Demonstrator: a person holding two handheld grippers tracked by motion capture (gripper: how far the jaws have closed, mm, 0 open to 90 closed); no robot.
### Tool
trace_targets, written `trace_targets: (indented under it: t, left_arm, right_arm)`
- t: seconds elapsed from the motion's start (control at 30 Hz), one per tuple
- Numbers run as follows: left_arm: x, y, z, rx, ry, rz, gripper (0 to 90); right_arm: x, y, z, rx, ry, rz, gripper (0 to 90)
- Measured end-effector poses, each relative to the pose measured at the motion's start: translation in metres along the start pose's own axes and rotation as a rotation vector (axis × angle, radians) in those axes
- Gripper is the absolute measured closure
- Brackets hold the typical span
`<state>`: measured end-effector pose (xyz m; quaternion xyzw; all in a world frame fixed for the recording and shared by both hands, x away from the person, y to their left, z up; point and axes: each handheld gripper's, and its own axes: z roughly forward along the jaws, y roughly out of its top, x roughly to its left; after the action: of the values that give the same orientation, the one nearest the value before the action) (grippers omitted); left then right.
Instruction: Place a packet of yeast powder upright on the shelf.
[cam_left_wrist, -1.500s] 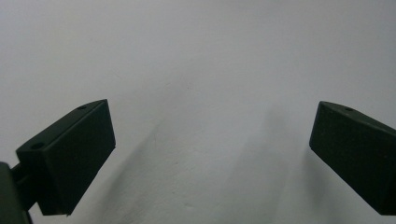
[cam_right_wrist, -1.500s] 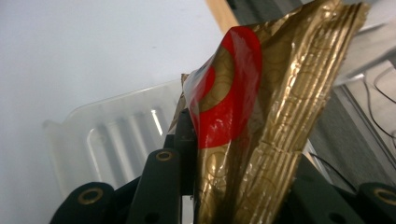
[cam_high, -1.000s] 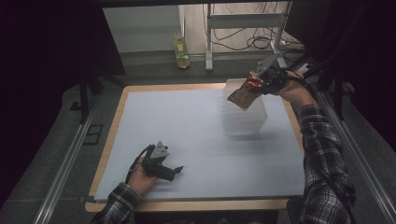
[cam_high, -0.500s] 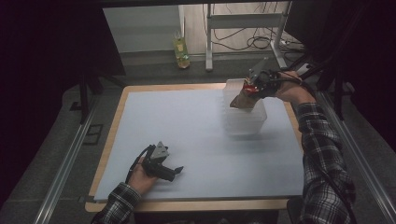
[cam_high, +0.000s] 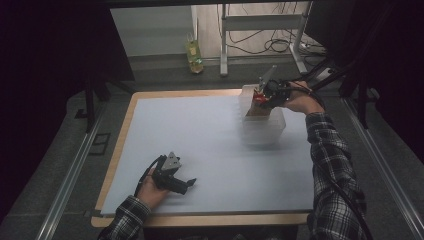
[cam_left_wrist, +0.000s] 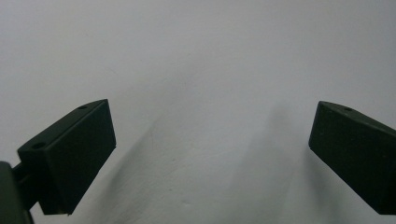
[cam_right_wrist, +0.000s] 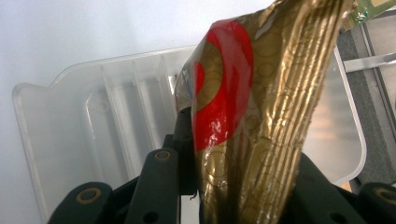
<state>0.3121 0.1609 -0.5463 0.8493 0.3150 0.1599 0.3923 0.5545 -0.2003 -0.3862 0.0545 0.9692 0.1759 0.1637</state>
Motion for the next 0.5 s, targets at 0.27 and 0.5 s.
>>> trace_targets:
  t: [0.27, 0.5]
  left_arm:
    - [0.0011, 0.0006, -0.0028, -0.018, 0.017, -0.002, 0.7]
    - [0.0019, 0.0004, -0.0027, -0.02, 0.019, -0.006, 0.7]
  right_arm:
    - [0.0018, -0.0076, 0.0044, -0.032, -0.007, 0.053, 65.1]
    - [0.0025, -0.0102, 0.0044, -0.03, -0.019, 0.067, 53.9]
